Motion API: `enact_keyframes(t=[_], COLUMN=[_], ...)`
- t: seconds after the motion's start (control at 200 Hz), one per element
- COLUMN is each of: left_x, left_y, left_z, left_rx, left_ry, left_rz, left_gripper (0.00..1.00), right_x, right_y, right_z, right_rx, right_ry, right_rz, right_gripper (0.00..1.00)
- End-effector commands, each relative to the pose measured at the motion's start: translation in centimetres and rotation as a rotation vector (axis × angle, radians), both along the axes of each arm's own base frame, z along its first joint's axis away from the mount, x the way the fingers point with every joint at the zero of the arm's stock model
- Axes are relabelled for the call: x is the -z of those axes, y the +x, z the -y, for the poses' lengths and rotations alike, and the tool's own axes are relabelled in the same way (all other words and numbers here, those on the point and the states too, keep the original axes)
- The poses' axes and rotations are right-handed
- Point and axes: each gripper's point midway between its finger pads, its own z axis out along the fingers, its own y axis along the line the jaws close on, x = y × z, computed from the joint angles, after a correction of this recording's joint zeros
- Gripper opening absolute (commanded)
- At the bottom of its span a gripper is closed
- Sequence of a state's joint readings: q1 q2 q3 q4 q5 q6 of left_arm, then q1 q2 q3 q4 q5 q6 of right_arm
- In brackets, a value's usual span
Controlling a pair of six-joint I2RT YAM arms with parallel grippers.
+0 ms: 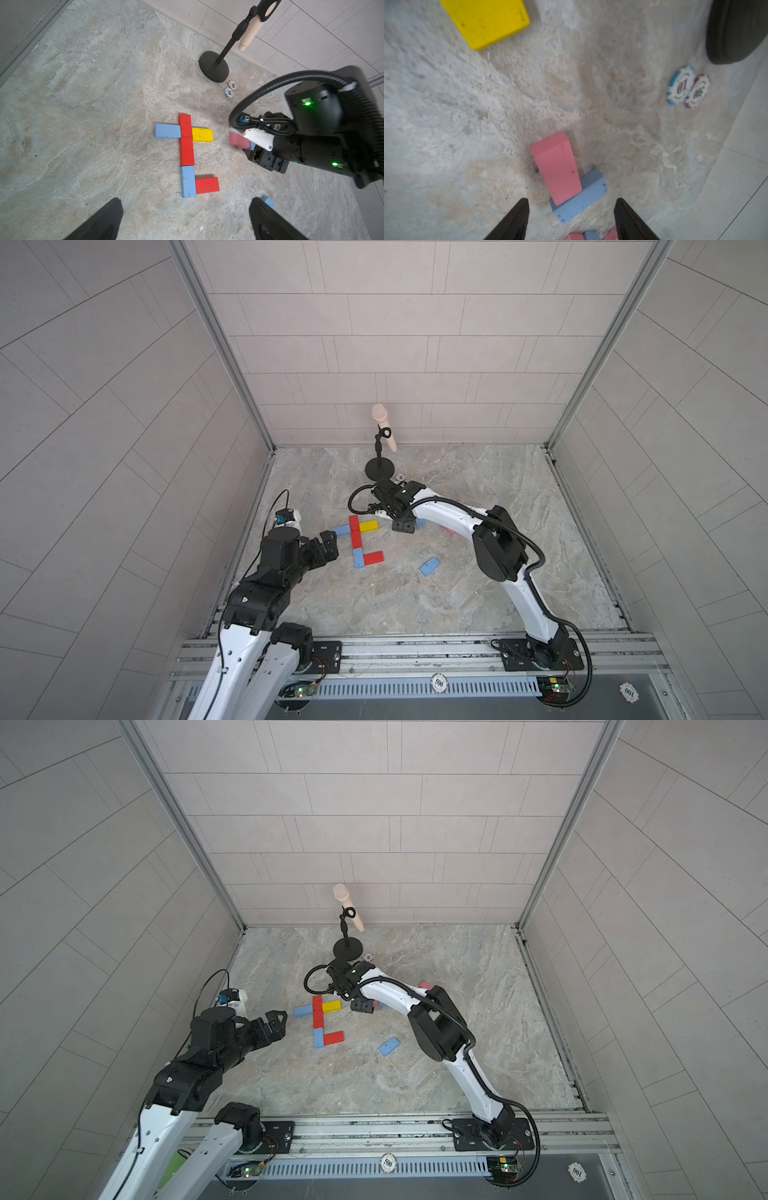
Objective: Assemble the letter t with building blocks
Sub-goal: Assemble the building block at the center of the board.
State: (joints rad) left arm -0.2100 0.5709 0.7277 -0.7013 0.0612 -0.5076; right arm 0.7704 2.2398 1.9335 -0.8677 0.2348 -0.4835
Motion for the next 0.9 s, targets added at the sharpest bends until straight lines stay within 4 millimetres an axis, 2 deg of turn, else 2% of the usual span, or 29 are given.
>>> enact_keyframes(t=[0.0, 0.055, 0.11, 0.14, 0.19, 0.25, 0.31, 0.451, 0.616, 0.896], left_x=[-0.1, -0.1, -0.2, -0.3, -0.3, -0.3, -0.4, -0.5, -0.4, -0.3], left_y=[0.0, 0.0, 0.1, 0.1, 0.1, 0.2, 0.2, 0.2, -0.1, -0.4], left_z=[-0.2, -0.2, -0.1, -0.1, -0.1, 0.0, 0.1, 0.0, 0.0, -0.3], left_rx=[-0.006, -0.008, -0.005, -0.002, -0.002, -0.001, 0.002, 0.001, 0.0, -0.014], left_ry=[0.009, 0.008, 0.005, 0.003, 0.002, 0.002, -0.001, -0.002, -0.005, -0.006], left_rz=[0.015, 0.018, 0.023, 0.026, 0.027, 0.026, 0.028, 0.028, 0.026, 0.027], left_gripper=[1.0, 1.0, 1.0, 1.0, 1.0, 1.0, 1.0, 1.0, 1.0, 1.0], right_x=[-6.1, -6.7, -6.8, -6.7, -6.0, -5.0, -4.2, -2.3, 0.3, 2.4], right_y=[0.6, 1.1, 1.6, 1.8, 1.8, 1.7, 1.4, 0.6, -0.1, -0.6], right_z=[1.8, 3.8, 6.1, 7.1, 8.4, 9.4, 9.9, 9.4, 9.7, 8.8], right_rx=[0.189, 0.316, 0.463, 0.526, 0.615, 0.678, 0.711, 0.748, 0.789, 0.801], right_ry=[0.211, 0.285, 0.363, 0.397, 0.445, 0.471, 0.478, 0.524, 0.497, 0.503], right_rz=[0.067, 0.056, 0.029, 0.013, -0.026, -0.053, -0.064, -0.104, -0.138, -0.179], right_gripper=[0.65, 0.53, 0.29, 0.2, 0.09, 0.03, 0.0, 0.0, 0.0, 0.0])
